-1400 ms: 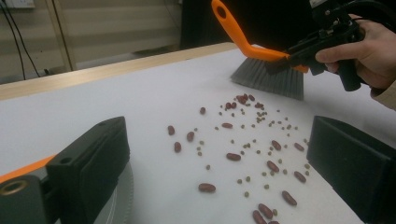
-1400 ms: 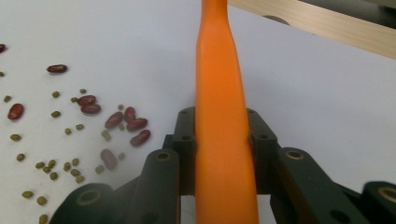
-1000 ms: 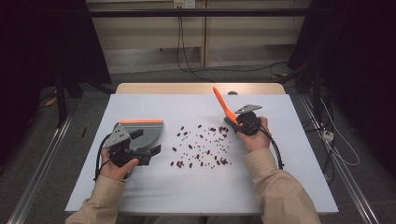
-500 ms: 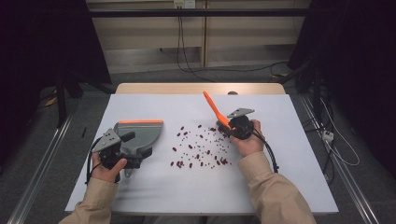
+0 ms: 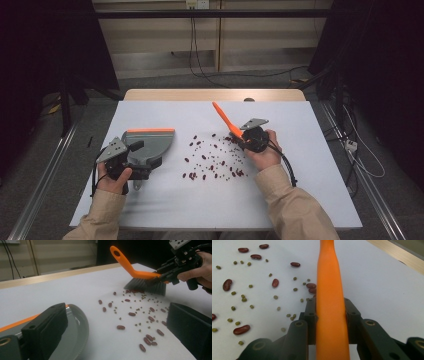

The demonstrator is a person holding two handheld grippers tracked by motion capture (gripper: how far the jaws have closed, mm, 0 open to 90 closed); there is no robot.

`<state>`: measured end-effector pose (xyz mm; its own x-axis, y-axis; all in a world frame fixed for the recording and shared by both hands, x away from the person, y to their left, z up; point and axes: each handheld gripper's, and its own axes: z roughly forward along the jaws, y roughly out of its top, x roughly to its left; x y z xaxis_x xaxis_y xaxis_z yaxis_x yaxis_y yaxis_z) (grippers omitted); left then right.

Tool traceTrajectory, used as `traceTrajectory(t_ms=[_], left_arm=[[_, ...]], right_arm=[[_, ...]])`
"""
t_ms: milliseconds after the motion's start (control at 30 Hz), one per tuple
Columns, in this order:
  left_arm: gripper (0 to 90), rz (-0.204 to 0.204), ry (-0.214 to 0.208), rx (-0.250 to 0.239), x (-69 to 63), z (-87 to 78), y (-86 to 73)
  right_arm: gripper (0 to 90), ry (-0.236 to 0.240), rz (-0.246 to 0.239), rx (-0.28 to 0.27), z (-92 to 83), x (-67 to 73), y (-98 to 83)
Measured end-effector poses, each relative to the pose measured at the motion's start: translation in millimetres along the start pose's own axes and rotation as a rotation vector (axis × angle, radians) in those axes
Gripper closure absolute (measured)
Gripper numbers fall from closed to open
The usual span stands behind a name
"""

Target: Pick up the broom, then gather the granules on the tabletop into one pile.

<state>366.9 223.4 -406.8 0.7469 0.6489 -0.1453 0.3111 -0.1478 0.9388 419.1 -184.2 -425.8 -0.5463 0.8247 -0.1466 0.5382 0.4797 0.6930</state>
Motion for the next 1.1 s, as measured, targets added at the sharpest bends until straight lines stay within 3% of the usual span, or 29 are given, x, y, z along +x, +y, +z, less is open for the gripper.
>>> traceTrajectory(t_ms=[367,567,1100], left_arm=[[3.7,0.004,0.016,0.012,-0.3,-2.8,-0.9],[3.7,0.012,0.017,0.012,-1.9,-4.0,-0.6],[3.8,0.015,0.016,0.014,-3.8,-2.8,-0.8]], right_arm=[[70.9,0.038,-0.04,-0.008,-7.3,9.2,-4.4],[70.9,0.061,-0.026,-0.019,-10.8,11.1,-6.9],[71.1,0.109,-0.051,-0.022,-22.6,28.3,-10.9]])
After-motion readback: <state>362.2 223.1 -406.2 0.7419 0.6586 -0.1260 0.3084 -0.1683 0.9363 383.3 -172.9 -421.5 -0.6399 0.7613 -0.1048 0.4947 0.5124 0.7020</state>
